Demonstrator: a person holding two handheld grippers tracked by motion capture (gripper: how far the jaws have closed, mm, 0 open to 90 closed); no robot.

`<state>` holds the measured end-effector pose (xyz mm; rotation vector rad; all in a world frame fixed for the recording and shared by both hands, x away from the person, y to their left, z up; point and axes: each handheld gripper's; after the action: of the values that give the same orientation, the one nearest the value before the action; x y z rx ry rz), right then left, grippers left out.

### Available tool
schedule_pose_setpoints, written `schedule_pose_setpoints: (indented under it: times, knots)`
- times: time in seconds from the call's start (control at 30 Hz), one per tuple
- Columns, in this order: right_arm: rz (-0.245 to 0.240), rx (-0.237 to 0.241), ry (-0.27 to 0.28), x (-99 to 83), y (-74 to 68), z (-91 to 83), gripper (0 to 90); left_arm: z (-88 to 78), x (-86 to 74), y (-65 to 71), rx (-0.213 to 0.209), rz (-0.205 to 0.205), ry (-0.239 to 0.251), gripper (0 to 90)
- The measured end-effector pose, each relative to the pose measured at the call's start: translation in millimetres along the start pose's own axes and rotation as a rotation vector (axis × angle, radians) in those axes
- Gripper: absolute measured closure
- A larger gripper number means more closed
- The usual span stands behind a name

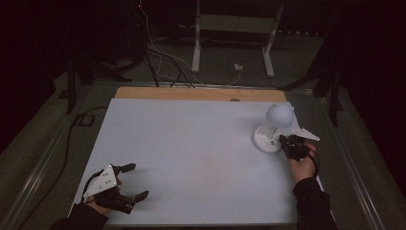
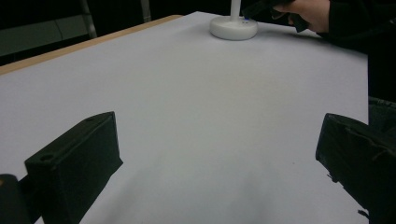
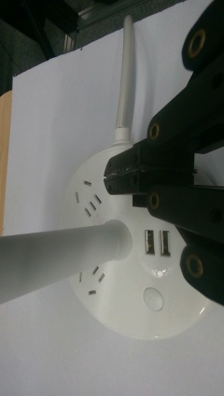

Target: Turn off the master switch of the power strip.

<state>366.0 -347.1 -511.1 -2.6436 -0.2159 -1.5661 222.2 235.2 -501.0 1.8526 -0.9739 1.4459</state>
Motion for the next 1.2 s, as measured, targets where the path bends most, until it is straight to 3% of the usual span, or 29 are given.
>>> schedule_pose_setpoints:
  times: [0.13, 1.2]
  knots:
    - [0.013, 0.006, 0.0, -0.2, 1.3, 0.0, 90.0, 0.3, 0.0, 0.3, -0.001, 0.0, 0.0, 0.4]
    - [-0.03, -0.011, -0.022, 1.1, -1.8, 1.1, 90.0, -0.3, 0.8, 1.6, -0.004, 0.015, -0.002, 0.4]
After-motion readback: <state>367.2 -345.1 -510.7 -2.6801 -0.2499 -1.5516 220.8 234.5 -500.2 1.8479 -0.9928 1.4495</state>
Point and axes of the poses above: each handheld gripper's, and its own axes: z roughly forward along the jaws, x roughly out of its top, y roughly to its right, and after that the axes turned 6 degrees about y, right-handed
